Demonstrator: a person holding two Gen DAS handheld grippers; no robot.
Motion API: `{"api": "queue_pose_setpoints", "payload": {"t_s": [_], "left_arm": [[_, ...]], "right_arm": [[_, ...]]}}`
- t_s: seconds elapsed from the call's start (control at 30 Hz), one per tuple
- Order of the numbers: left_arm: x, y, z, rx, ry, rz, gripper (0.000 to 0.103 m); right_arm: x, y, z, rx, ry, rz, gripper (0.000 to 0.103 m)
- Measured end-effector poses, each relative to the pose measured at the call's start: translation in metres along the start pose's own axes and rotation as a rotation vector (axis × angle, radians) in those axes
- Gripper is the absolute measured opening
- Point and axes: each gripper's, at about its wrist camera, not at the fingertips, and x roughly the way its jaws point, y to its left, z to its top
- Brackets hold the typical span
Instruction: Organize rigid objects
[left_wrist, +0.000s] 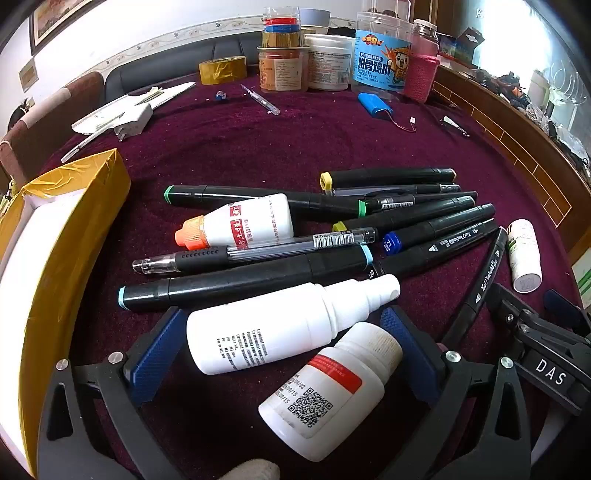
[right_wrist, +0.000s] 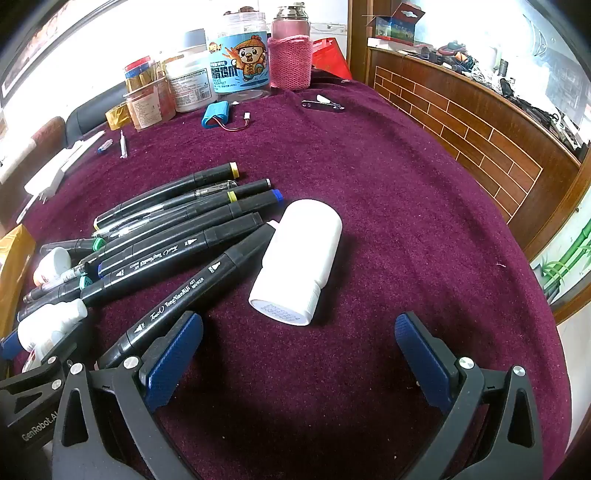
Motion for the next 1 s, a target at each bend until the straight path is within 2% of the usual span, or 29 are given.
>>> {"api": "queue_pose_setpoints", "payload": {"t_s": [0.6,0.73,0.8,1.0], "left_arm": [[0.000,0.001,0.000,0.001,-0.001,0.001,0.103],[-0.009,0.008,-0.009,0.074,0.064,-0.056,0.103],[-0.015,0.009,-0.017,0.079,0.041,-0.057,0.103],[-0.014,0.007,-0.015,0.096,0.045,-0.065,0.103]], "right_arm": [[0.001,0.000,0.000,0.001,0.004,0.000,0.102],[0.001,0.000,0.000,0.001,0.003,0.000,0.102],[0.001,0.000,0.000,0.001,0.003,0.000,0.102],[0.001,0.000,-0.001,0.001,0.003,0.000,0.102]]}}
